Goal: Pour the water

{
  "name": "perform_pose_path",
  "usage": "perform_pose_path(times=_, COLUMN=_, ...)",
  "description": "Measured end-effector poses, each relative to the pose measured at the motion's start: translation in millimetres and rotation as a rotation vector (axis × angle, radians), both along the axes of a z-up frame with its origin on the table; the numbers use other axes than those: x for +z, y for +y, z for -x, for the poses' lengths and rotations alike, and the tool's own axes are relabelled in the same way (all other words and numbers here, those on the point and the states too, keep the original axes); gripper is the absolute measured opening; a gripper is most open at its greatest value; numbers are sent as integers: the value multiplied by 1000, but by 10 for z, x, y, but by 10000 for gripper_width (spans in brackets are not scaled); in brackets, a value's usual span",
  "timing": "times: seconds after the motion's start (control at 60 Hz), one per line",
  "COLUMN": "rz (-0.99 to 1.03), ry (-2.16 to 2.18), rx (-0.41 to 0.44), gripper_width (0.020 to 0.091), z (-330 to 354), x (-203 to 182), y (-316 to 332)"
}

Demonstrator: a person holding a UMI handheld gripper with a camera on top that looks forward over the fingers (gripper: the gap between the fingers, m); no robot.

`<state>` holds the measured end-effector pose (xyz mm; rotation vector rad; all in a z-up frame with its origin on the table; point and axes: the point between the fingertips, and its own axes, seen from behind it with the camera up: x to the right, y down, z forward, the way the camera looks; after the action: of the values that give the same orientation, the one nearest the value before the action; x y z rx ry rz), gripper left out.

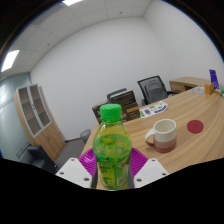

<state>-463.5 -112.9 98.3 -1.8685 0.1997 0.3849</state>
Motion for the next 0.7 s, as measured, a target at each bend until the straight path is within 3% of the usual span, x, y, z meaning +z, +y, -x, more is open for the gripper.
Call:
perform_pose_path(times=0.45, rz=93, ry=1132, rx=-277, gripper_width=418, z=-379, x=448, y=922)
perform_pose_path(times=0.7, rz=127, ry=1460, rx=-331, gripper_width=416, z=-535, x=411, y=1112)
